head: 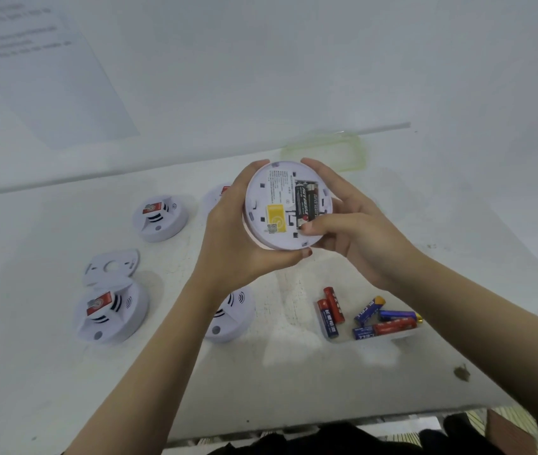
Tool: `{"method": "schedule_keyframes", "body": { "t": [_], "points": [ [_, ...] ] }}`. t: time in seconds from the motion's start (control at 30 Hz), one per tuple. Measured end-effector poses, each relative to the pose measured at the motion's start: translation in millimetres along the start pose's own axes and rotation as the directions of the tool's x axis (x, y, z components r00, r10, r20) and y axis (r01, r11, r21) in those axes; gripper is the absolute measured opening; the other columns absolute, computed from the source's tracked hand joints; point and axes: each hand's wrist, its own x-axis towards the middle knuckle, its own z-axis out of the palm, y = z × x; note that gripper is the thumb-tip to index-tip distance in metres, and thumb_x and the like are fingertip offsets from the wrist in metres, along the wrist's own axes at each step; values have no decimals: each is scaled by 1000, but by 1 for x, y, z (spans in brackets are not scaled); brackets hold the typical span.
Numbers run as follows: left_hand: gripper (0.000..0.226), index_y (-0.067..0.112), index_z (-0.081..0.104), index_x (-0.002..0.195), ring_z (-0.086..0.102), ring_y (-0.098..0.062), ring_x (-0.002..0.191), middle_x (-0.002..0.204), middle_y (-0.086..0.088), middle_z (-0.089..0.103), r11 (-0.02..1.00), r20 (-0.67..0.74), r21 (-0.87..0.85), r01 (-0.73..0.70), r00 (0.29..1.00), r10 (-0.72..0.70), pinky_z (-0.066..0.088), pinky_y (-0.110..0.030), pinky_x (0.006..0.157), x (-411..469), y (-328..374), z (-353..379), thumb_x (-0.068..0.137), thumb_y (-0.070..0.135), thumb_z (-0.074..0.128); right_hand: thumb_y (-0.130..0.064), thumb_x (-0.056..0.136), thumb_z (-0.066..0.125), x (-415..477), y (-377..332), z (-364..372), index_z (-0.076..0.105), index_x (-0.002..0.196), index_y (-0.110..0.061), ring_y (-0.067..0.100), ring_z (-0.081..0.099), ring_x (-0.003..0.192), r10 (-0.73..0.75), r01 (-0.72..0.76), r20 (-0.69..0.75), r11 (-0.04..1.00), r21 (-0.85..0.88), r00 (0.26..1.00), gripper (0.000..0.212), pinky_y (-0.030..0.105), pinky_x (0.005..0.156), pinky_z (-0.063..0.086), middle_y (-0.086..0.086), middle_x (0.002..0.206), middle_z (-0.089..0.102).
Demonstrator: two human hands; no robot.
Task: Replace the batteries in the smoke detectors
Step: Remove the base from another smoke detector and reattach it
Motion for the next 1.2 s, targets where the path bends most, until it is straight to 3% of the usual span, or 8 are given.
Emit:
{"method": "schedule_keyframes", "body": {
  "t": [0.23,0.47,0.67,0.77,0.9,1.0,1.1,1.2],
  "points": [
    [92,14,43,131,55,3,114,123,14,56,996,-37,-54,77,996,-79,45,-9,87,-21,-7,-17,54,21,93,18,73,55,6,5,25,59,123,-31,20,66,83,120,-118,-21,990,79,993,70,28,65,54,7,103,68],
    [92,32,42,124,54,13,109,113,41,54,992,-115,-37,122,985,-126,42,-3,83,-36,-13,-51,50,17,94,19,71,53,19,12,66,61,120,-31,19,65,81,144,-140,-31,986,88,989,70,27,65,55,3,97,69],
    [89,19,48,128,59,0,111,115,25,60,978,-153,-93,185,968,-198,47,-9,83,-54,-28,-93,52,12,94,18,73,54,37,23,112,60,123,-28,18,65,81,162,-160,-20,984,80,987,68,25,62,54,1,99,69],
    [86,16,46,125,59,6,107,111,32,61,972,-132,-123,199,968,-215,46,-7,81,-63,-37,-117,53,-1,91,17,75,54,46,31,138,58,125,-27,18,67,83,170,-169,-10,983,72,985,68,25,62,54,3,101,70],
    [94,17,38,129,58,7,110,113,32,58,966,-116,-139,220,965,-236,46,-7,82,-81,-56,-154,52,0,90,12,80,55,58,43,176,55,128,-29,17,67,86,181,-180,42,983,-23,983,62,27,68,55,2,100,70],
    [107,23,25,139,58,-7,117,122,24,56,955,-133,-165,246,954,-269,52,-21,88,-100,-74,-187,54,10,88,-3,90,54,70,50,204,57,125,-31,18,66,91,196,-188,107,979,-83,975,45,31,84,54,0,105,69],
    [102,25,32,135,56,-15,122,128,15,55,953,-164,-153,261,944,-285,53,-33,93,-120,-87,-218,52,23,90,-20,96,48,88,58,228,62,115,-35,25,63,100,256,-222,151,952,-211,955,27,37,98,48,-2,111,68],
    [92,28,36,130,54,-4,121,128,26,52,947,-171,-144,286,936,-308,49,-19,92,-138,-99,-244,52,33,86,-27,96,48,109,72,246,66,110,-33,20,63,103,259,-191,98,876,-442,961,24,31,93,50,-4,111,69]
  ]
}}
